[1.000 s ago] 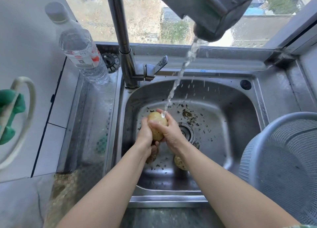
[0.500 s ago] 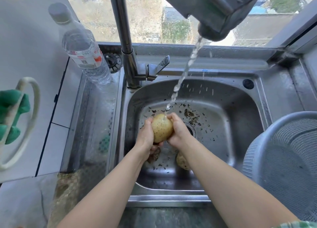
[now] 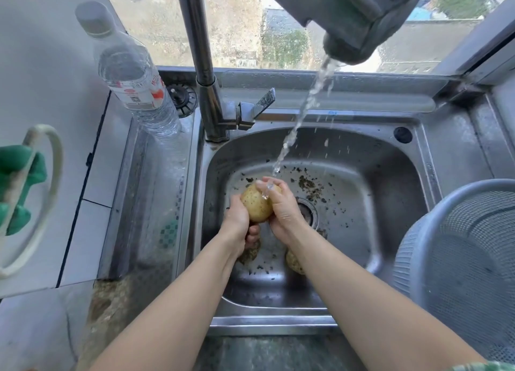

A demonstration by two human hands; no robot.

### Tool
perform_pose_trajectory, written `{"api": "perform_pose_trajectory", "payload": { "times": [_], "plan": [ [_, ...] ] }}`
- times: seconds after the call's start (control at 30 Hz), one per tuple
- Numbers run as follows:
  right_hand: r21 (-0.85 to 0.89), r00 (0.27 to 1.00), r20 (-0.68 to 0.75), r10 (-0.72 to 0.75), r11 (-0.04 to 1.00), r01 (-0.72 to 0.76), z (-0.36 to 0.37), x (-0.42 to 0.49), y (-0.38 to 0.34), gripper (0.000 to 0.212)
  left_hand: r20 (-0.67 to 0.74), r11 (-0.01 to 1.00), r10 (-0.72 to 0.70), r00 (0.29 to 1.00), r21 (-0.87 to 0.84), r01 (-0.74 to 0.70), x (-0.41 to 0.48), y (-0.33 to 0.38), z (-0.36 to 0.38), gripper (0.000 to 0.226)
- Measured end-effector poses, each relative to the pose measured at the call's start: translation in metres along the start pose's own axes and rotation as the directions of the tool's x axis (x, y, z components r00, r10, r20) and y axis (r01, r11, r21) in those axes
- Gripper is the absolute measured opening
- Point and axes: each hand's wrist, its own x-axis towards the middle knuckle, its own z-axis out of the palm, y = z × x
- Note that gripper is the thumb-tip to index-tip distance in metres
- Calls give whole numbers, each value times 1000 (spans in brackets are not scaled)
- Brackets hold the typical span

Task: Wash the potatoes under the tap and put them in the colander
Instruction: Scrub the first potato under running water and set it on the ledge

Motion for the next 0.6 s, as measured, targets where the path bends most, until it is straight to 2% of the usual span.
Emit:
{"api": "perform_pose_trajectory", "payload": {
  "times": [0.07, 0.1, 0.13, 0.2, 0.27, 0.3, 0.33, 0.4, 0.43, 0.47, 0.53, 0.57, 0.6],
  "plan": [
    [-25, 994, -111, 9, 1000, -11, 3, 1, -6, 8, 2, 992, 20, 1000, 127, -20, 3, -4, 2, 68],
    [-41, 986, -166, 19, 999, -26, 3, 3, -10, 11, 1, 977, 74, 997, 202, -72, 4, -7, 3, 71],
    [-53, 977, -212, 38, 997, -50, 3, 5, -12, 19, 1, 947, 172, 985, 275, -166, 7, -10, 5, 71],
    [-71, 961, -269, 57, 994, -79, 3, 2, -18, 31, 12, 847, 406, 914, 371, -381, 8, -13, 8, 62],
    [-221, 976, -215, -20, 975, -28, 4, 0, -14, 28, 1, 805, 504, 864, 363, -469, 4, -12, 10, 45],
    [-306, 986, -138, -92, 951, 46, 4, -2, -10, 20, -44, 822, 492, 869, 351, -448, 4, -11, 11, 42],
    [-360, 987, -51, -154, 924, 126, 4, -4, -5, 22, -111, 861, 449, 886, 317, -397, 5, -7, 11, 44],
    [-410, 972, 66, -223, 882, 231, 1, -3, 7, 46, -218, 956, 277, 936, 163, -244, 5, -1, 10, 53],
    [-392, 971, 61, -233, 889, 238, 0, -1, 9, 47, -215, 973, 215, 953, 134, -189, 3, 1, 9, 56],
    [-364, 976, 19, -216, 908, 208, 0, -2, 8, 38, -187, 969, 212, 959, 167, -181, 0, 2, 8, 57],
    [-287, 981, -109, -160, 950, 123, 1, 2, 3, 13, -41, 913, 307, 951, 293, -283, -7, 0, 8, 60],
    [-244, 979, -165, -123, 966, 80, 2, 4, 1, 12, 45, 880, 370, 928, 303, -365, -7, -3, 9, 60],
    [-220, 973, -199, -118, 973, 73, 3, 5, 0, 21, 98, 864, 409, 908, 279, -419, -7, -5, 9, 55]
  ]
}}
